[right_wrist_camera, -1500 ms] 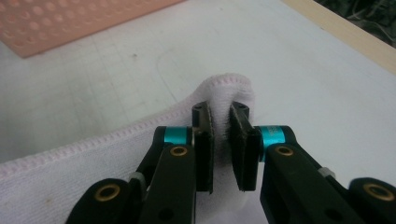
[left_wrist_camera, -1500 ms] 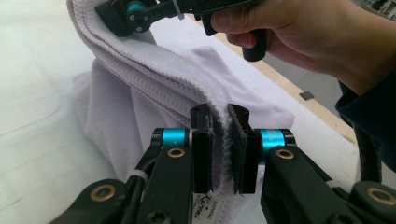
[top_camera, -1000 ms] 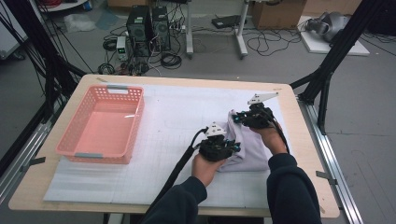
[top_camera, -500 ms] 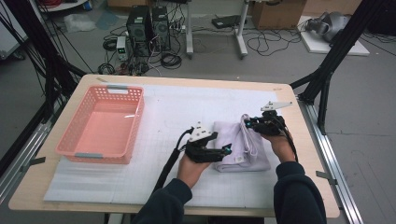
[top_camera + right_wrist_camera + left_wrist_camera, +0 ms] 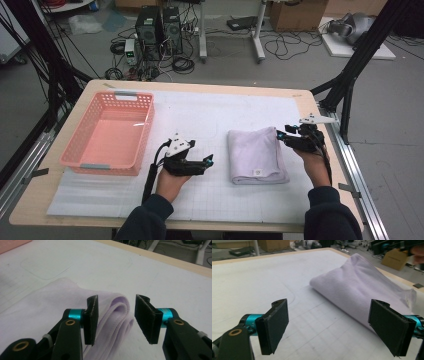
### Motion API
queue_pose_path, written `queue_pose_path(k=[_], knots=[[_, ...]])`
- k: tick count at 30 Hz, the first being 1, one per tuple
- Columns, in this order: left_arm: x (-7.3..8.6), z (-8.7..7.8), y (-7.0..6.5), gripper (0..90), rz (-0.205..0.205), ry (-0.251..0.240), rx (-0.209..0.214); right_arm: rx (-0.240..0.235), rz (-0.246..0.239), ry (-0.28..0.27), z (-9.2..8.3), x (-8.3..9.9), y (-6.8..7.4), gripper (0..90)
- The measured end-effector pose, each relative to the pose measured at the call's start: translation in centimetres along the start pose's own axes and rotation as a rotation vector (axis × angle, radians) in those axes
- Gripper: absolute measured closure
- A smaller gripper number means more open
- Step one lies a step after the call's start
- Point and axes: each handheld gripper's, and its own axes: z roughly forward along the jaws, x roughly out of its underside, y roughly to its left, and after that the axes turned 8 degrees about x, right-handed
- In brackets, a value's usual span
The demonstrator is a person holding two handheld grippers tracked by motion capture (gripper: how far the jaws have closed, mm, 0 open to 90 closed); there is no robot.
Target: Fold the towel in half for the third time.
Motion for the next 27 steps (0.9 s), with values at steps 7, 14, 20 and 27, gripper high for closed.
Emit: queue_pose_path(k=[7, 14, 20, 27], knots=[[1.7, -2.3, 0.9, 17.3, 0.014, 0.011, -0.006, -0.009, -0.014, 0.015, -3.0, 3.6, 3.3, 59.3], [1.6, -3.3, 0.7, 17.3, 0.017, 0.009, 0.014, -0.048, -0.002, 0.098, -2.4, 6.2, 5.5, 60.4], [1.8, -3.6, 0.6, 17.3, 0.009, 0.008, 0.006, 0.008, 0.002, 0.119, -3.6, 6.2, 5.2, 85.1], [2.1, -3.4, 0.8, 17.3, 0.003, 0.017, -0.002, 0.078, -0.005, 0.22, -4.6, 6.8, 4.2, 83.8]])
